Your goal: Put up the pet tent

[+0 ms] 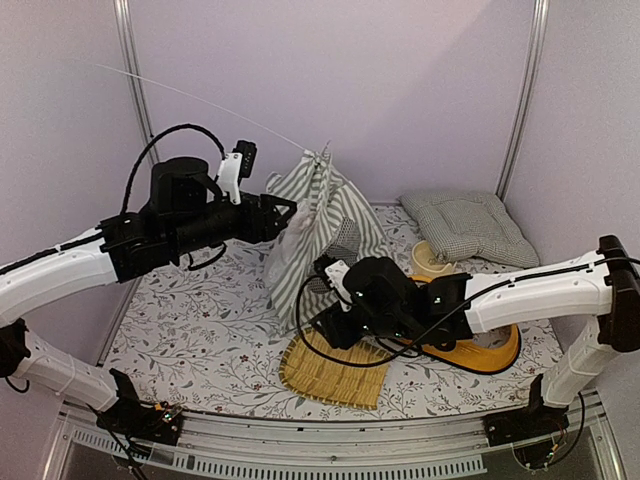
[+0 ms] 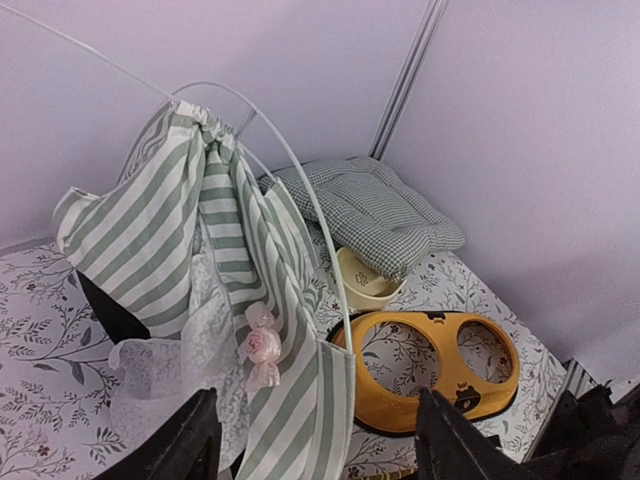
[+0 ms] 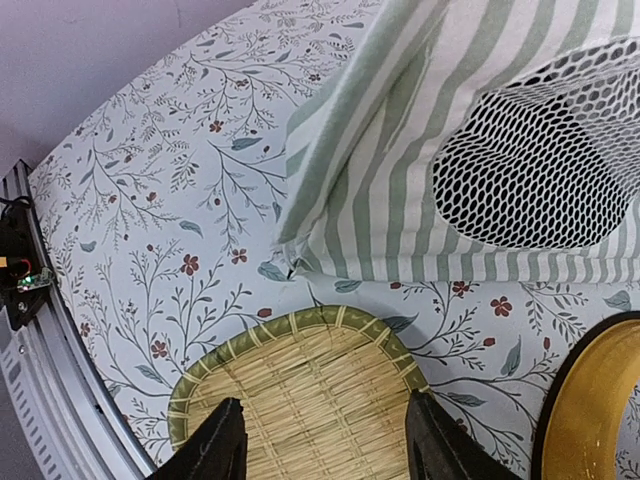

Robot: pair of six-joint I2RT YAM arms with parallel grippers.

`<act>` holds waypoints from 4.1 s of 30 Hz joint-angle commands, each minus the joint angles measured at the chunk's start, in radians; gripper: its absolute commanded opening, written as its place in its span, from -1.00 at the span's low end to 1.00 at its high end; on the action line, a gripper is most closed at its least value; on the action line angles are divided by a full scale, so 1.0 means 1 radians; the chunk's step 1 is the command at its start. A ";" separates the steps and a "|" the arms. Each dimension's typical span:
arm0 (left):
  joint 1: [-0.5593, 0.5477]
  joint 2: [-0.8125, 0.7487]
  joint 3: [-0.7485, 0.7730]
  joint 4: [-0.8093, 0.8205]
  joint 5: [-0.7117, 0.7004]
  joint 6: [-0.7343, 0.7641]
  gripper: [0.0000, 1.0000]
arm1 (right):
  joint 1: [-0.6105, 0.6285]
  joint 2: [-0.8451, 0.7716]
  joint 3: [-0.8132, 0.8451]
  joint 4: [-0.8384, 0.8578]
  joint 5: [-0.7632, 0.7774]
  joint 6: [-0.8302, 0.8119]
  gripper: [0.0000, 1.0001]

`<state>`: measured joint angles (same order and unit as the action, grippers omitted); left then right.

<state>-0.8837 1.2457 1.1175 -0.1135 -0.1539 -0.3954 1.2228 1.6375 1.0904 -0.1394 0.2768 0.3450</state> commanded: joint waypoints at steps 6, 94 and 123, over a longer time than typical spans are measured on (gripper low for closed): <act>0.068 0.041 0.083 -0.065 -0.029 0.042 0.32 | -0.058 -0.257 -0.056 -0.003 -0.054 0.090 0.77; 0.331 0.506 0.438 0.233 0.200 0.356 -1.00 | -0.643 0.324 0.453 0.182 -0.415 -0.248 -1.00; 0.564 0.179 0.185 0.305 0.046 0.103 -1.00 | -0.739 0.052 0.603 -0.005 0.087 -0.505 -1.00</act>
<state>-0.3759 1.4712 1.3567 0.1417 -0.0601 -0.2234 0.5636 1.7344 1.6466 -0.1333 0.2012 -0.1726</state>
